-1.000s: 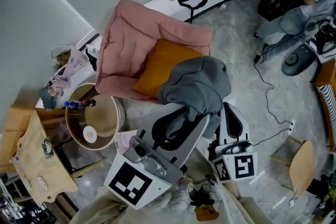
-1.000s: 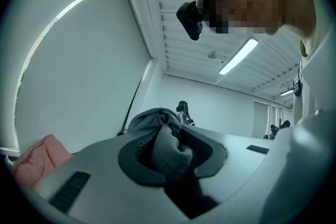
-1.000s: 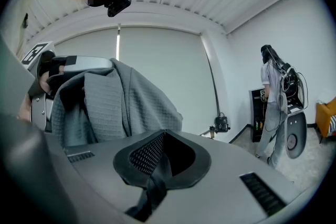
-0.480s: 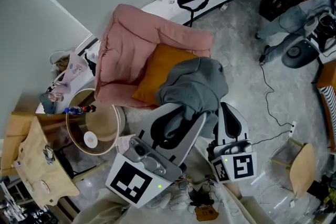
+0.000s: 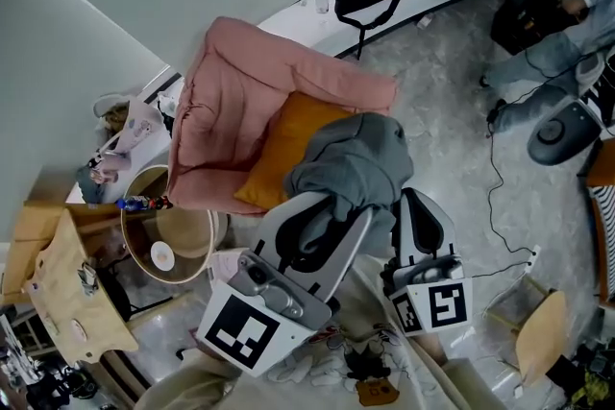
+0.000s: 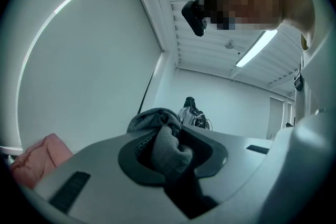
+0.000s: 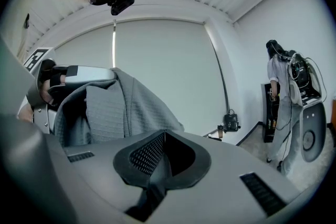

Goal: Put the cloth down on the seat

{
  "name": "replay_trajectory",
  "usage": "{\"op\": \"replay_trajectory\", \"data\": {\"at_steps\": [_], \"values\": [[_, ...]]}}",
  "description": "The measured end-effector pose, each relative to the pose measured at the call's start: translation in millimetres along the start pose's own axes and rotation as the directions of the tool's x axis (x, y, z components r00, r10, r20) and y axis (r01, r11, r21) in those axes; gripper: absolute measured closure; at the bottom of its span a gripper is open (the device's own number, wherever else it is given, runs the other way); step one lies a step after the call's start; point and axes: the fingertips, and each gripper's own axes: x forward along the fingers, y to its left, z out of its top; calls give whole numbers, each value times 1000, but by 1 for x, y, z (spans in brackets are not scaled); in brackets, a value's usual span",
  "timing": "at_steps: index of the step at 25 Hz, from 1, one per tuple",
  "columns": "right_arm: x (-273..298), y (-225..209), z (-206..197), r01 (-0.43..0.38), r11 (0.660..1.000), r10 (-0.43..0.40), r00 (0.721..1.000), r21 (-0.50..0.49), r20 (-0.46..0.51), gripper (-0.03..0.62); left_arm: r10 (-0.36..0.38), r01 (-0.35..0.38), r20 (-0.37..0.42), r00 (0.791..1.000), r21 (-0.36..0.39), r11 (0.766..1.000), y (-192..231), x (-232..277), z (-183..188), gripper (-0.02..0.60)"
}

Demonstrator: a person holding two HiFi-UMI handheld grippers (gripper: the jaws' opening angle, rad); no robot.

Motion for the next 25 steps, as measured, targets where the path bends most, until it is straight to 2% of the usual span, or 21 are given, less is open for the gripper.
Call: {"op": "replay_trajectory", "data": {"at_steps": [14,20,25], "values": [[96,-73,9,-70,998,70,995,-6,-69,574,111,-113,-95,989,-15,993,70,108,-28,494],[132,-98,-5,-128,992,127,985,0,-121,572,173,-176,-121,977,-17,984,95,139,-45,494],[161,-105,-19,-178,984,178,970,14,-166,574,224,-235,-187,957,-39,971,125,153,-75,494]]}}
